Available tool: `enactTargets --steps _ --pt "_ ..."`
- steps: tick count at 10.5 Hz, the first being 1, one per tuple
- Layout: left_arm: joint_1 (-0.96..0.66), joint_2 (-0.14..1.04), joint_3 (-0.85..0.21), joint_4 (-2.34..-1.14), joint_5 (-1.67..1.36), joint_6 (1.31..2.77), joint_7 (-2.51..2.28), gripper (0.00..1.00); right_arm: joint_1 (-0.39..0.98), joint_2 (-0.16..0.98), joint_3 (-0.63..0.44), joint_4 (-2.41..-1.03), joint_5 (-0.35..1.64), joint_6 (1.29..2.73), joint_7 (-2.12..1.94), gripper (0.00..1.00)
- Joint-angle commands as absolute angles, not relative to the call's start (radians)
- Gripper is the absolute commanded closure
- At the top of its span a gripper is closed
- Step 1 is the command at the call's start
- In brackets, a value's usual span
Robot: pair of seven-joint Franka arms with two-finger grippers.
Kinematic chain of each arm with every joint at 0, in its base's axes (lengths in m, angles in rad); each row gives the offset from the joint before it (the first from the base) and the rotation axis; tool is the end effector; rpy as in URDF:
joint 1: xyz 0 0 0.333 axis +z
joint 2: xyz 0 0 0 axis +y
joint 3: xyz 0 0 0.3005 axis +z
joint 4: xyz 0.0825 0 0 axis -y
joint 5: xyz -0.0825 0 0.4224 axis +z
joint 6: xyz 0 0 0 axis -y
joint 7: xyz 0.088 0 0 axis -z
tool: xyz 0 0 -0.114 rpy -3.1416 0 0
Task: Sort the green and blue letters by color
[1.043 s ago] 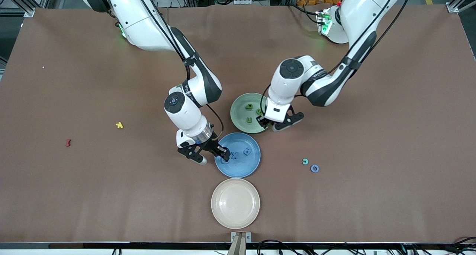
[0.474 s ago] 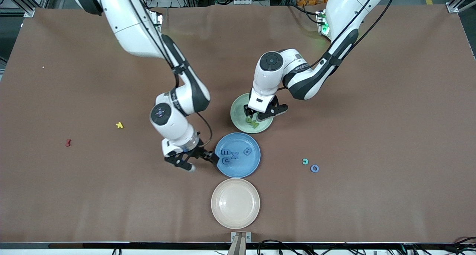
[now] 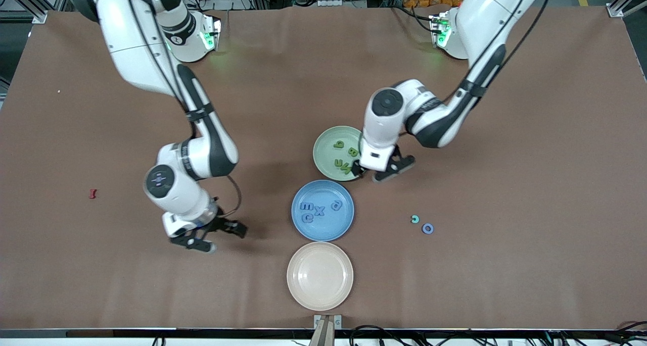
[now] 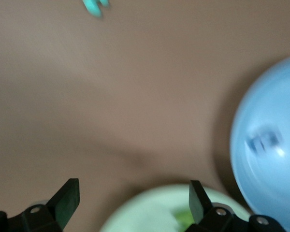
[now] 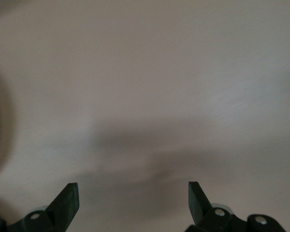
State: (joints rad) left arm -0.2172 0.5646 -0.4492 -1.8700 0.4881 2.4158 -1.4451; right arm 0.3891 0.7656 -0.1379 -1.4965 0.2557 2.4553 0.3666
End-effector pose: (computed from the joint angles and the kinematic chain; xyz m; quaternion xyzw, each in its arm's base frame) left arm 0.5283 -0.3992 0.1934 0.9688 0.2408 0.0589 0.0041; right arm 0.7268 0.2038 0.1960 -0.9861 0.1236 -0.0829 0.0736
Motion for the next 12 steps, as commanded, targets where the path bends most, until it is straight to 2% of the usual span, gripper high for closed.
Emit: enactTargets --steps 1,6,8,11,12 --pt "-0.118 0.525 -0.423 -1.864 0.512 2.381 -1.326 0.00 0.252 0.730 -0.121 -1.497 0.132 2.355 0.255 0.00" --pt "0.063 0.460 -0.486 -1.907 0.474 2.303 -1.105 0.00 0.100 0.669 -0.132 -1.516 0.107 2.290 0.094 0.00" --pt "0.075 0.332 -0.479 -2.018 0.328 2.275 -0.941 0.00 0.062 0.632 -0.150 -1.509 0.107 2.278 0.037 0.00" --pt "0.010 0.169 -0.392 -2.153 0.175 2.275 -0.783 0.00 0.014 0.501 -0.164 -1.514 0.106 2.090 -0.087 0.00" --pt "-0.105 0.134 -0.282 -2.176 0.137 2.275 -0.769 0.00 -0.009 0.456 -0.167 -1.513 0.107 2.019 -0.121 0.00"
